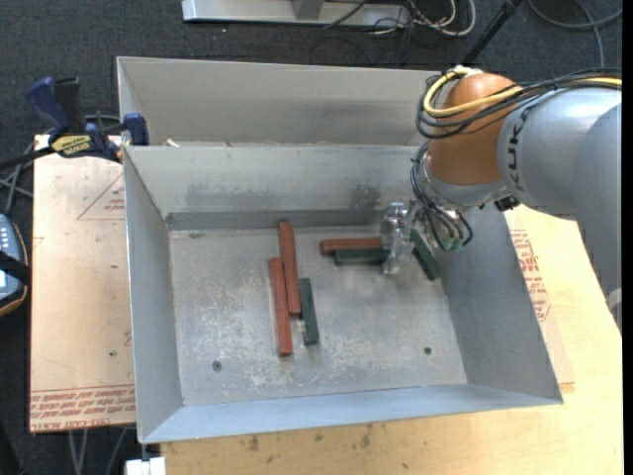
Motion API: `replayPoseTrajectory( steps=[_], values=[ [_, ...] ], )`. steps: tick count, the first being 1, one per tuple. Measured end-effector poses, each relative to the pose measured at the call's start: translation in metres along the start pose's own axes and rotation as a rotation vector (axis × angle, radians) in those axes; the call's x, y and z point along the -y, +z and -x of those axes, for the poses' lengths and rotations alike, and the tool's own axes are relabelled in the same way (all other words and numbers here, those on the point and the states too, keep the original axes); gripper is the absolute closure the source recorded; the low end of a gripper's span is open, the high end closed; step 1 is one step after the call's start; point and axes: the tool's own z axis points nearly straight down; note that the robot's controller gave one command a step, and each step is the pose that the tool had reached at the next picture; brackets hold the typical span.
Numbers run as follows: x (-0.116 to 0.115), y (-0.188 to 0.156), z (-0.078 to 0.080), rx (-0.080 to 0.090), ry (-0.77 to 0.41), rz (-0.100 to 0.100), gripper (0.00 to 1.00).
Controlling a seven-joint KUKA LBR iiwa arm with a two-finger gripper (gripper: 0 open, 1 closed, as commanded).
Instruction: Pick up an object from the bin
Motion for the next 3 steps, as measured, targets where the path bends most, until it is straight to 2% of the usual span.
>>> replayPoseTrajectory(
  steps=[1, 2, 3],
  values=[
    [-0.022, -0.105, -0.008, -0.010, 0.003, 0.003, 1.00],
    [-0.022, -0.105, -0.008, -0.010, 0.003, 0.003, 1.00],
    [-0.021, -0.167, -0.017, -0.009, -0.018, 0.003, 1.00]
  ],
)
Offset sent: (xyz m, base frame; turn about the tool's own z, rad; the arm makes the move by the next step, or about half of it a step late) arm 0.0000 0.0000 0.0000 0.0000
